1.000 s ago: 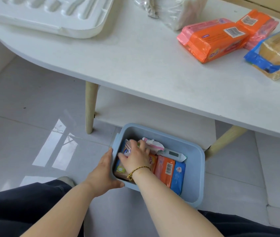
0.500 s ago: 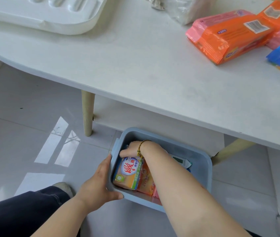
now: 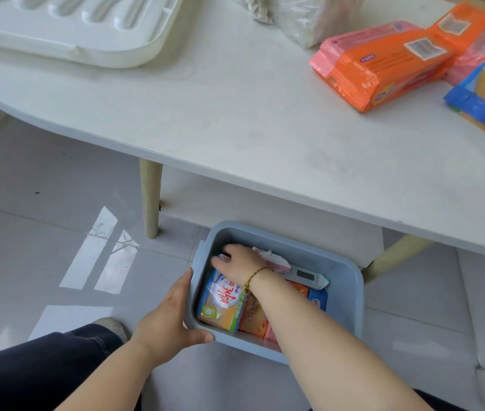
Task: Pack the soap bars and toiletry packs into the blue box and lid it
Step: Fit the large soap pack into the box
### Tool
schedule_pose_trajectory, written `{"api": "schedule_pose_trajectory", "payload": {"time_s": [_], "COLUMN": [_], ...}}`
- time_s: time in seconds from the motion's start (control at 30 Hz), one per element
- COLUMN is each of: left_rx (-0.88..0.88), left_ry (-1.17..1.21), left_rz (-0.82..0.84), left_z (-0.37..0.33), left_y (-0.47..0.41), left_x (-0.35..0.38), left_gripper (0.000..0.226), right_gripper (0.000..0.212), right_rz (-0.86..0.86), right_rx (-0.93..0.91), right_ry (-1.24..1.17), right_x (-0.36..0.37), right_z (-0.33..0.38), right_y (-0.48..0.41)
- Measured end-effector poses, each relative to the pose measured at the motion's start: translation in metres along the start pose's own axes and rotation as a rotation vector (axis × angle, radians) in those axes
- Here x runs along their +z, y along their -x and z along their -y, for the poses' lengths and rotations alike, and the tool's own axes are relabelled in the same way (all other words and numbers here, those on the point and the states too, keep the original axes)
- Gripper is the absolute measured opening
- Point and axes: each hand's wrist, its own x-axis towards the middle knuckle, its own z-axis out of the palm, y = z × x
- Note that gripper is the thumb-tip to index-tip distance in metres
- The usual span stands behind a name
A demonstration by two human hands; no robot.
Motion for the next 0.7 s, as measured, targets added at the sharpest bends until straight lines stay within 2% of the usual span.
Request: {"api": "schedule_pose_trajectory", "payload": {"time_s": [0.07, 0.13, 0.17, 0.27, 0.37, 0.47, 0.53, 0.7], "left_rx": [-0.008, -0.018, -0.021, -0.03, -0.032, -0.036, -0.037, -0.051], "left_ry": [-0.001, -0.002, 0.001, 0.016, 0.015, 0.006, 0.005, 0.027], "left_rz": [0.008, 0.019, 0.026, 0.044, 0.046, 0.045, 0.044, 0.054], "left_z": [0.0, -0.001, -0.002, -0.004, -0.004, -0.004, -0.004, -0.002], "left_y": [0.0, 0.0, 0.0, 0.0, 0.0, 0.0, -0.001, -0.003], "left_x": [-0.001, -0.001, -0.001, -0.001, -0.001, 0.0, 0.0, 0.001], "left_gripper": [0.117, 0.118, 0.118, 0.118, 0.117, 0.118, 0.118, 0.119], "right_gripper": [0.04, 0.029, 0.026, 0.023, 0.029, 0.019, 0.032, 0.028], "right_rz": [-0.226, -0.451, -0.497, -0.387, -0.272, -0.284, -0.346, -0.542], "right_rx": [-0.066, -0.072, -0.016, 0.257, 0.394, 0.355, 0.314, 0.175], "right_ry": [-0.094, -0.019, 0.07, 0.249, 0.133, -0.062, -0.122, -0.191], "right_x": [-0.007, -0.019, -0.024, -0.026, -0.015, -0.01, -0.007, -0.001], "right_z": [-0.011, -0.026, -0.034, -0.055, -0.07, -0.076, -0.074, -0.066], "right_y": [0.016, 0.03, 0.034, 0.044, 0.048, 0.04, 0.037, 0.042]}}
